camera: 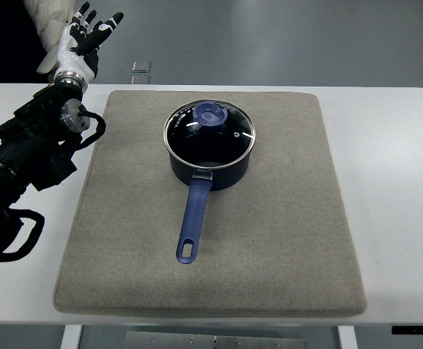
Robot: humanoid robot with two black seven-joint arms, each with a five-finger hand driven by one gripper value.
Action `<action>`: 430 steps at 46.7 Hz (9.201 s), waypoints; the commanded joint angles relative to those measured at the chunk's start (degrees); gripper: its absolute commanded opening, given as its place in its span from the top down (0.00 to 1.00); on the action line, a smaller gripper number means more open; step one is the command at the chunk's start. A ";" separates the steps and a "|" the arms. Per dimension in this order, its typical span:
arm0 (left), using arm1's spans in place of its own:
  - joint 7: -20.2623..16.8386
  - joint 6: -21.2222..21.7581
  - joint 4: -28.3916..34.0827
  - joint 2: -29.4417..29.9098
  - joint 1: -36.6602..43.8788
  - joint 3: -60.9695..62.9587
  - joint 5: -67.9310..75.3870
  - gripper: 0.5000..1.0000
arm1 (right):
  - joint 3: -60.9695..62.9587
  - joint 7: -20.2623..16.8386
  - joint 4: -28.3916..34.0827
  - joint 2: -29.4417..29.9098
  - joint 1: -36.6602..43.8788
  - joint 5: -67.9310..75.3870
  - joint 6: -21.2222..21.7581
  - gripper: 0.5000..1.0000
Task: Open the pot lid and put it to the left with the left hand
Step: 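Raise the left hand up from its rest pose beside the pad, then move the left hand over the pot and lower it onto the blue lid knob, then close the left hand fingers around the blue knob of the glass lid, then lift the glass lid up off the pot with the left hand, then carry the lid beside the pot and lower it onto the pad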
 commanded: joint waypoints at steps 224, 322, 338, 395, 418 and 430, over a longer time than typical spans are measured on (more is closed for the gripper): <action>-11.00 -26.61 -30.76 7.79 -31.20 48.53 88.18 0.36 | 0.00 0.00 0.04 0.00 0.00 0.00 0.00 0.17; -11.00 -25.74 -24.96 6.82 -31.02 48.18 86.25 1.00 | 0.00 0.00 -0.05 0.00 0.00 0.00 0.00 0.17; -11.00 -25.82 -24.96 10.95 -32.52 48.36 87.04 1.00 | 0.00 0.00 -0.05 0.00 0.00 0.00 0.00 0.17; -11.00 -21.34 -26.19 23.61 -27.16 55.74 87.04 1.00 | 0.00 0.00 -0.05 0.00 0.00 0.00 0.00 0.17; -11.00 -19.76 -26.45 23.08 -21.27 56.09 87.48 1.00 | 0.00 0.00 0.04 0.00 0.00 0.00 0.00 0.17; -11.00 -19.76 -27.42 22.38 -21.09 56.00 87.30 1.00 | 0.00 0.00 0.04 0.00 0.00 0.00 0.00 0.17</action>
